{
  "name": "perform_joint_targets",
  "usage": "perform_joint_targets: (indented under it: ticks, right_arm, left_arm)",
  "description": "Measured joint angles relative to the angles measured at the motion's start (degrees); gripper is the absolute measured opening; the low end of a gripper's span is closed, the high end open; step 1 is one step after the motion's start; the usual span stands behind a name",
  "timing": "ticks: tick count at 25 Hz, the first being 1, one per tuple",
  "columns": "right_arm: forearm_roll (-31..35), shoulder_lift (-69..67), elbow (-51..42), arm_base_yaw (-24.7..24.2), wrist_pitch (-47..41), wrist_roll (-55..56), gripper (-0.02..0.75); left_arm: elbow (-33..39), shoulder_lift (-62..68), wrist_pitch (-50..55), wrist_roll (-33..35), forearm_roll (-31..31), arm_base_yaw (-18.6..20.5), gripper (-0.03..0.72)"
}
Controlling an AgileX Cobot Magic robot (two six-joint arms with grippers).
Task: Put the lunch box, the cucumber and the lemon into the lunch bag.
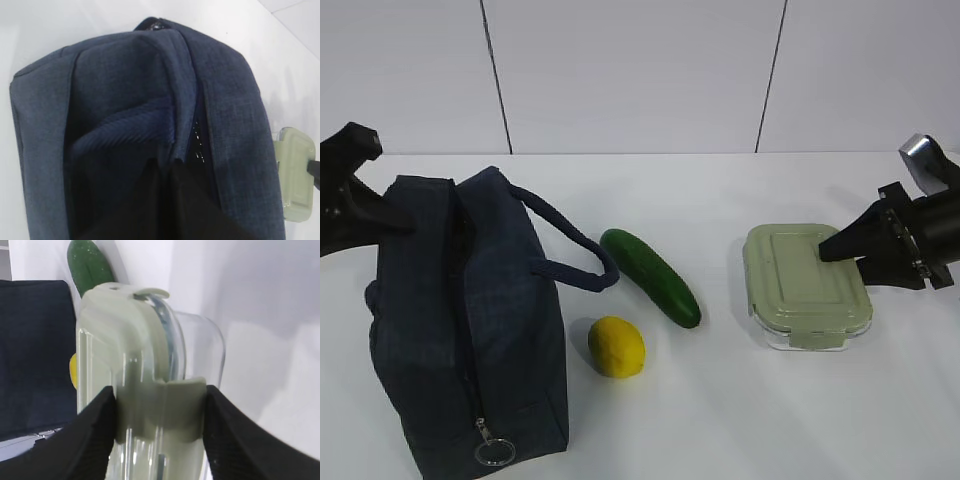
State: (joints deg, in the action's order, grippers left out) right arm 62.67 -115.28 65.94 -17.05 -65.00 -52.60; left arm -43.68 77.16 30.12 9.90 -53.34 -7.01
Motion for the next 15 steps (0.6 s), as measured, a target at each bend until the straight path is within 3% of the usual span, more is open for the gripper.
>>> perform_joint_targets:
  ticks: [7, 15]
  right_arm:
    - [-1.06, 2.6, 0.0, 0.0, 0.0, 4.49, 0.405]
    - [-1.31, 8.47, 0.11, 3.94, -0.55, 10.1, 0.405]
  left_arm:
    - [-4.1, 0.24, 0.8, 0.89, 5.59, -0.03, -0.003]
    - [-9.24, 2.1, 4.89, 1.02, 8.6, -0.03, -0.003]
